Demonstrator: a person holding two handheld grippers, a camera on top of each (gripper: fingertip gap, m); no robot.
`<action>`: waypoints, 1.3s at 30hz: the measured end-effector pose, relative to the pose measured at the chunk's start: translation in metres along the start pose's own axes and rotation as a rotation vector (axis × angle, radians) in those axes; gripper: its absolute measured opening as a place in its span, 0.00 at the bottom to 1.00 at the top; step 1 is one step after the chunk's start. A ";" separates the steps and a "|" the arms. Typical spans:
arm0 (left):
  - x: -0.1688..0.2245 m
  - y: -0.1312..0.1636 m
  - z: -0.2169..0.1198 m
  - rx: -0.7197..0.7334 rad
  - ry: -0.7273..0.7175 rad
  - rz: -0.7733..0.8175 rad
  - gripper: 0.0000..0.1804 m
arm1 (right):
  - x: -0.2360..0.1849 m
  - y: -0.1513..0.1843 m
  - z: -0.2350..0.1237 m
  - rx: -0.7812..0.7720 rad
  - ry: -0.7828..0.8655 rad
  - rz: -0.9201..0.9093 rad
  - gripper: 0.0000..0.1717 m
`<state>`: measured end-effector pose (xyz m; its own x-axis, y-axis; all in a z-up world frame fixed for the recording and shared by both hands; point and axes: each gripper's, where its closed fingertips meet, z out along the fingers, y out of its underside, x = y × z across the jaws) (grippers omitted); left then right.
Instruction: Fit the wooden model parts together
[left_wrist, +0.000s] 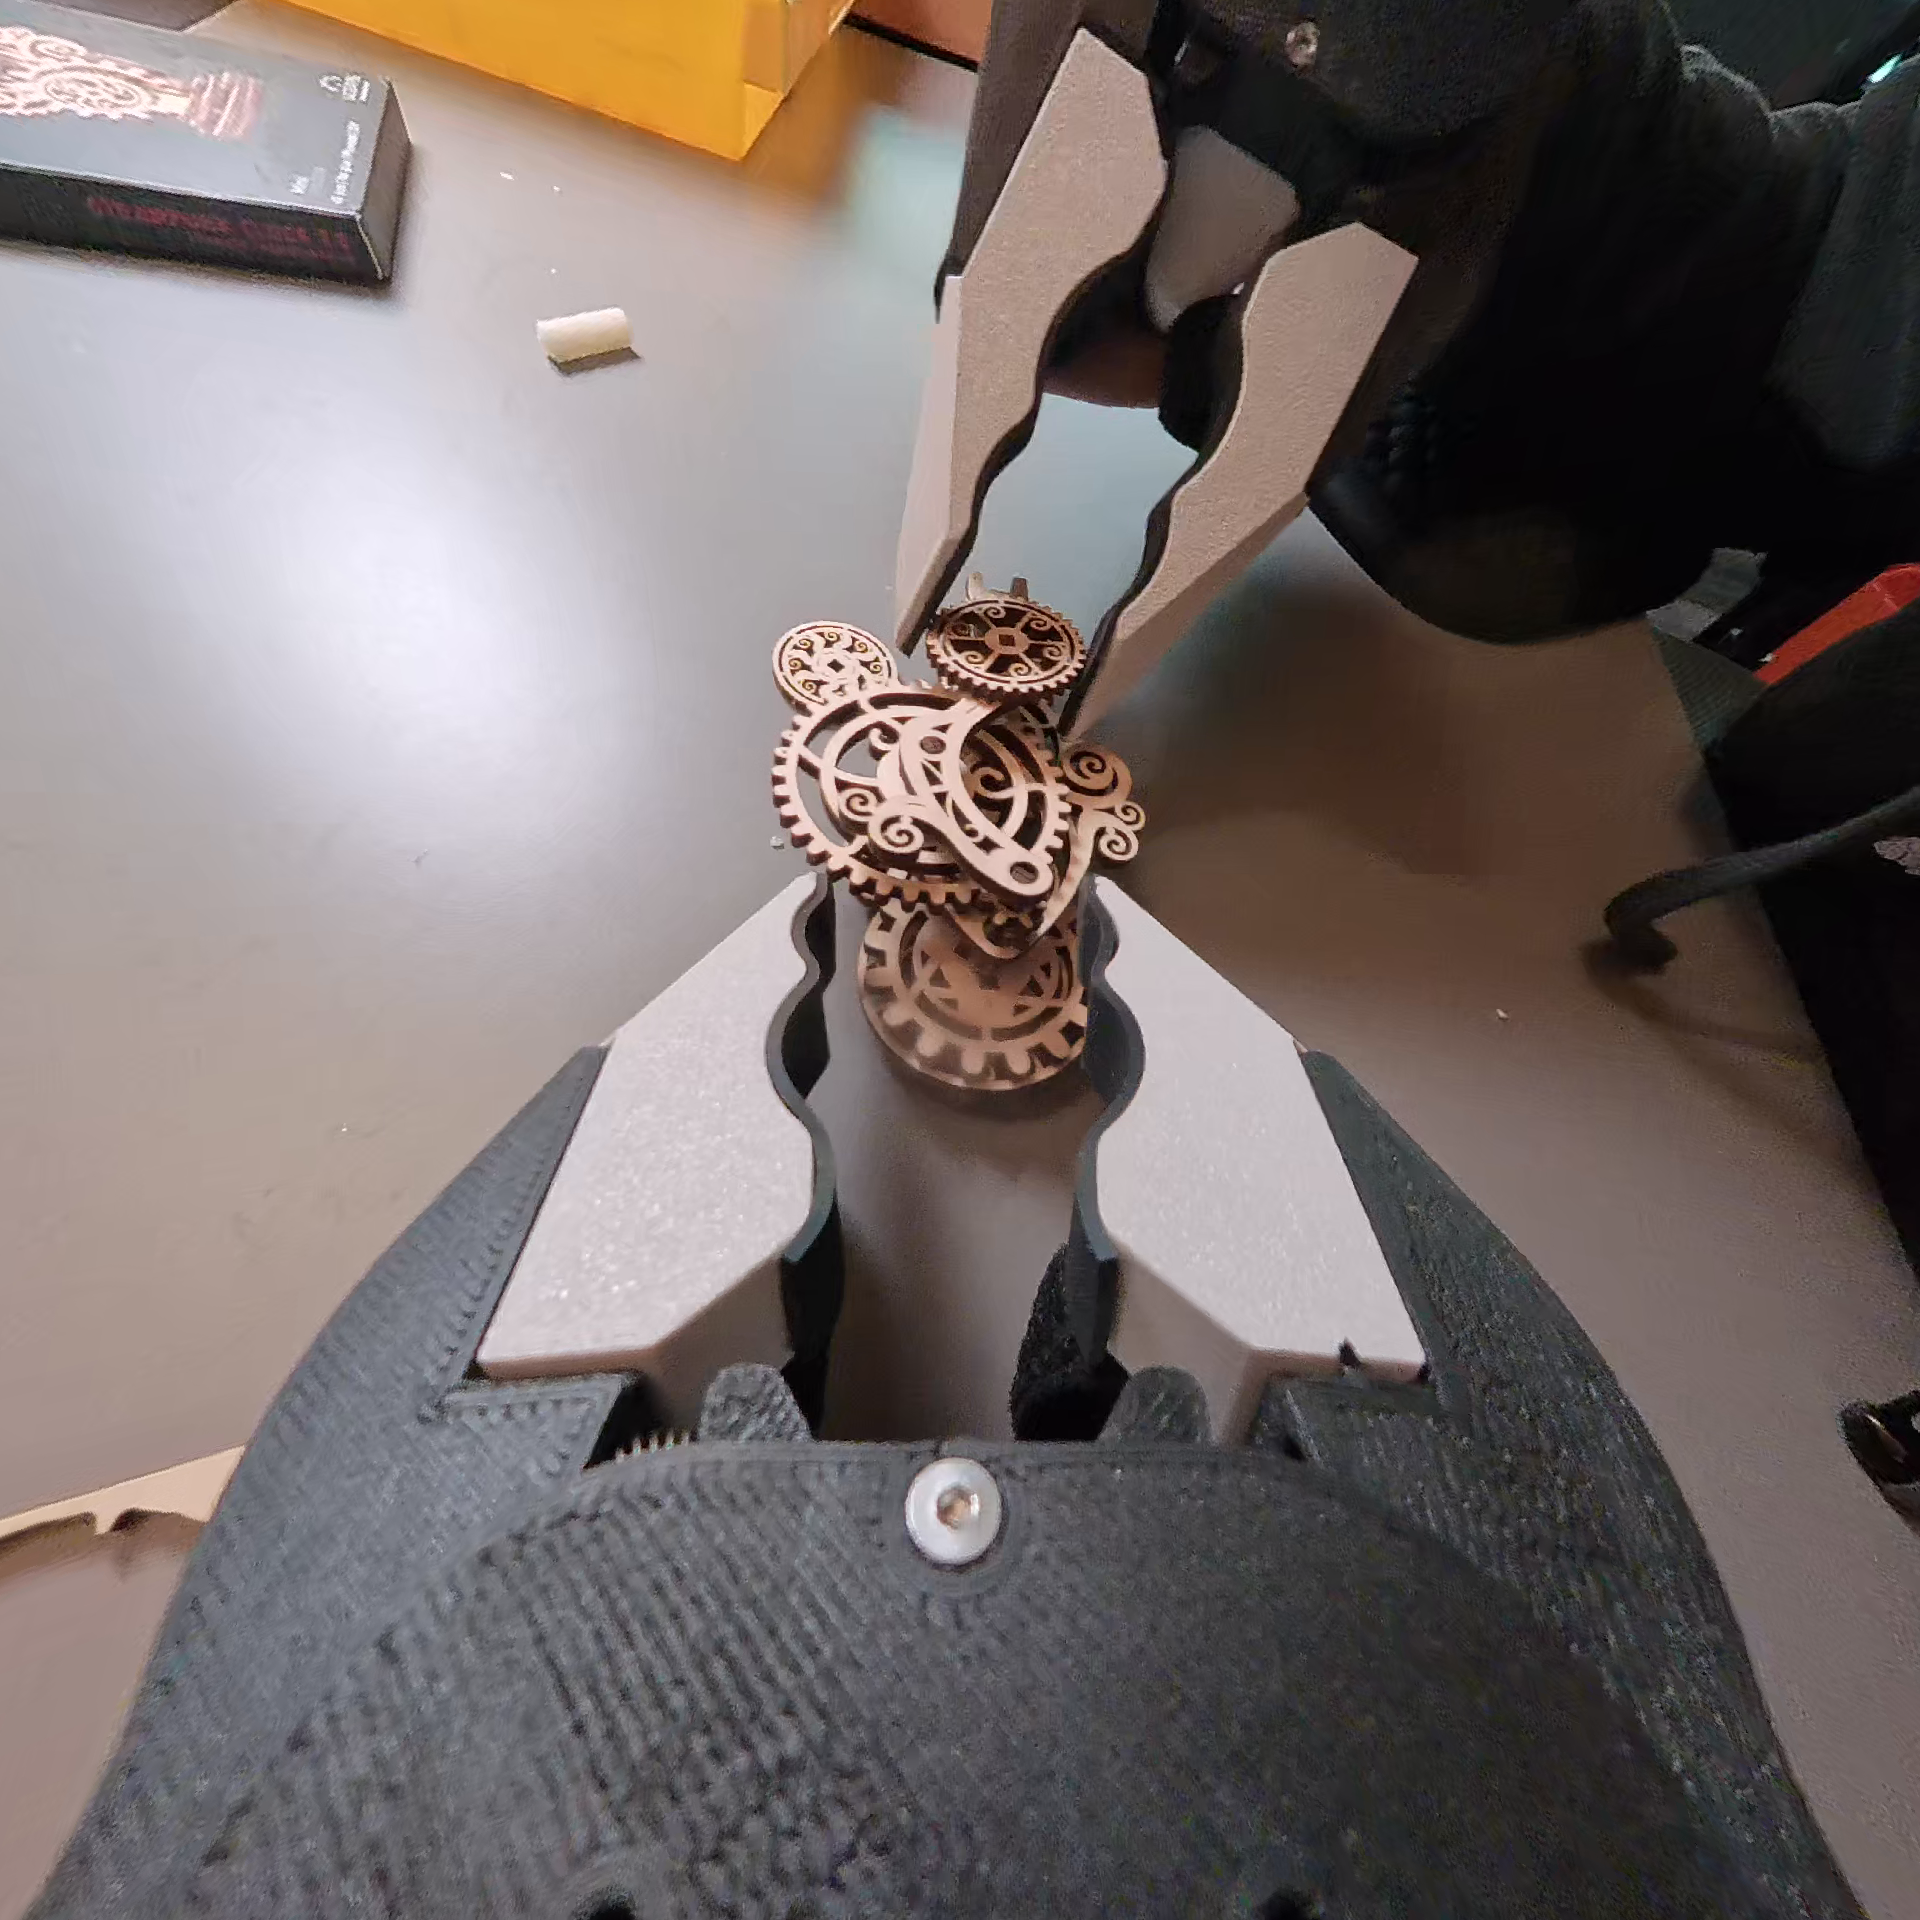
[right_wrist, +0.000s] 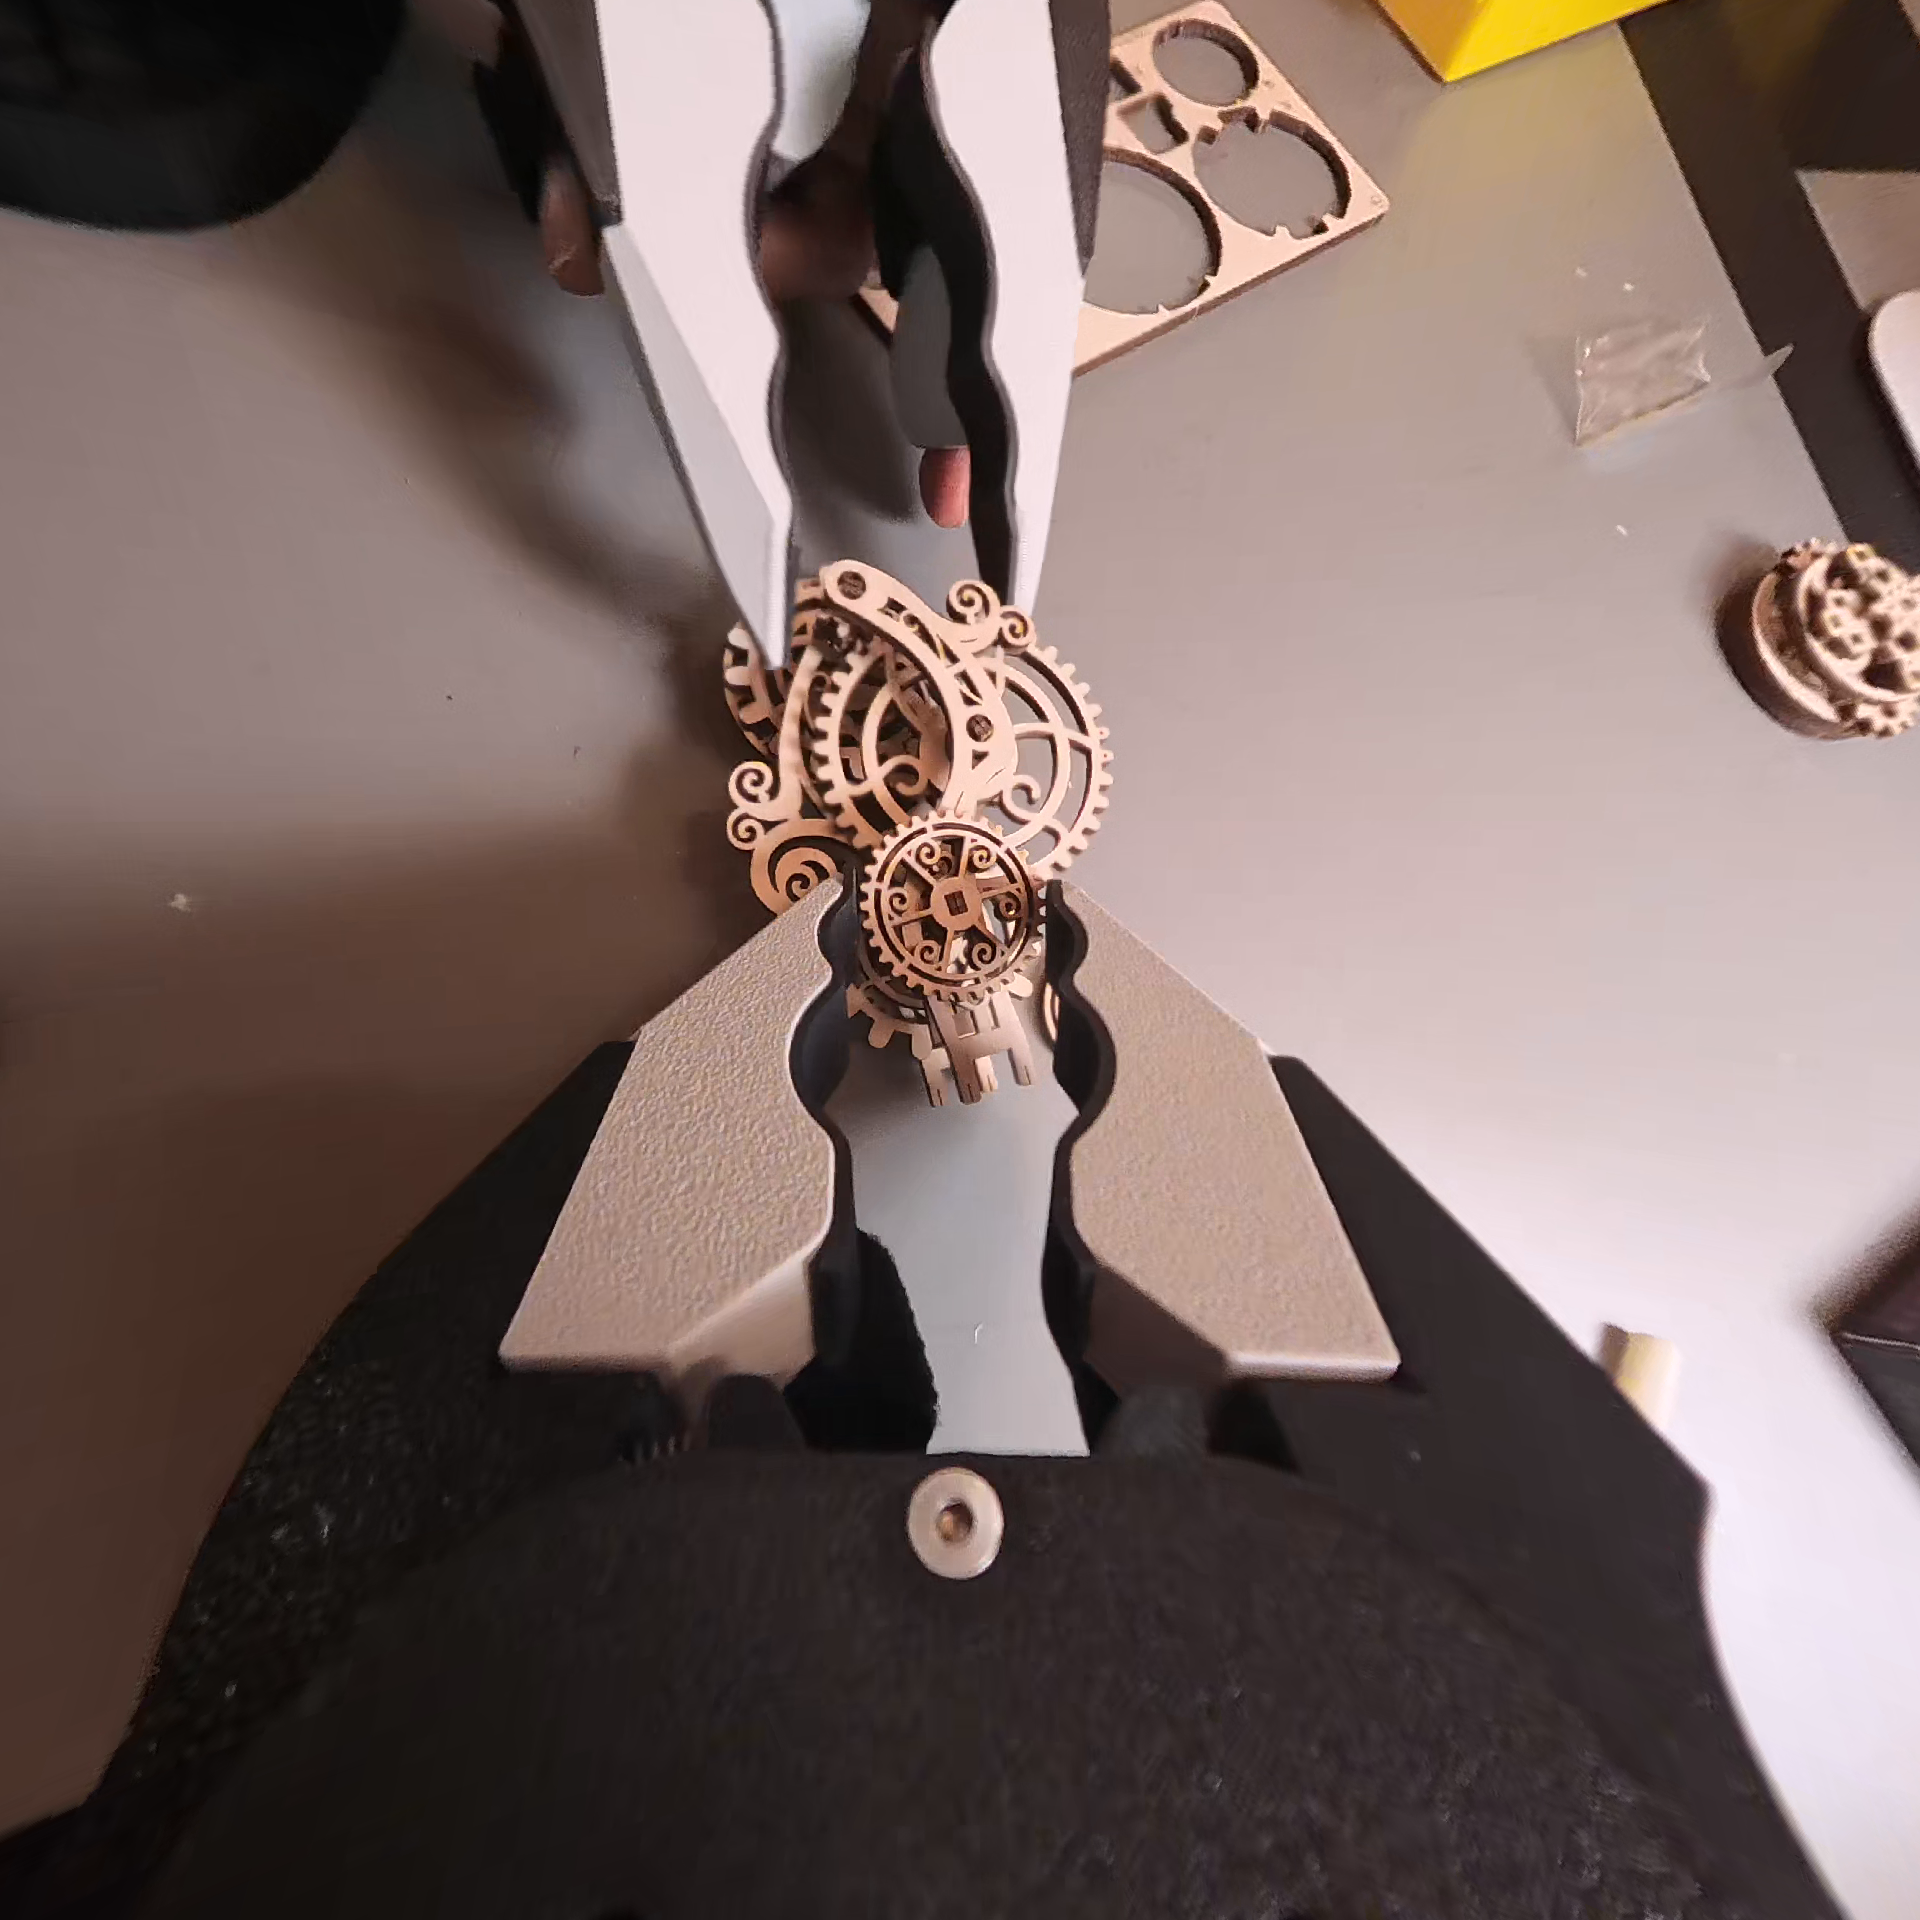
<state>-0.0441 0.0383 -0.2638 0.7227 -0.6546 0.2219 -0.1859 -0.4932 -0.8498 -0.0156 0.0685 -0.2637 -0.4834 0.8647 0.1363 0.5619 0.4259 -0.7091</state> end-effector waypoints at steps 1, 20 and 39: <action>-0.001 0.000 0.000 -0.001 -0.012 0.002 0.23 | -0.001 0.000 0.000 -0.002 0.004 -0.015 0.20; 0.001 -0.008 -0.001 0.035 -0.026 0.055 0.22 | 0.023 0.015 -0.021 0.124 -0.061 0.237 0.24; -0.026 -0.015 -0.018 0.093 -0.143 0.034 0.18 | 0.034 0.033 -0.023 0.077 -0.014 0.234 0.17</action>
<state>-0.0722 0.0527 -0.2488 0.8056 -0.5786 0.1271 -0.1546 -0.4125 -0.8978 0.0018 0.1183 -0.2664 -0.3555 0.9335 -0.0469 0.6072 0.1925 -0.7709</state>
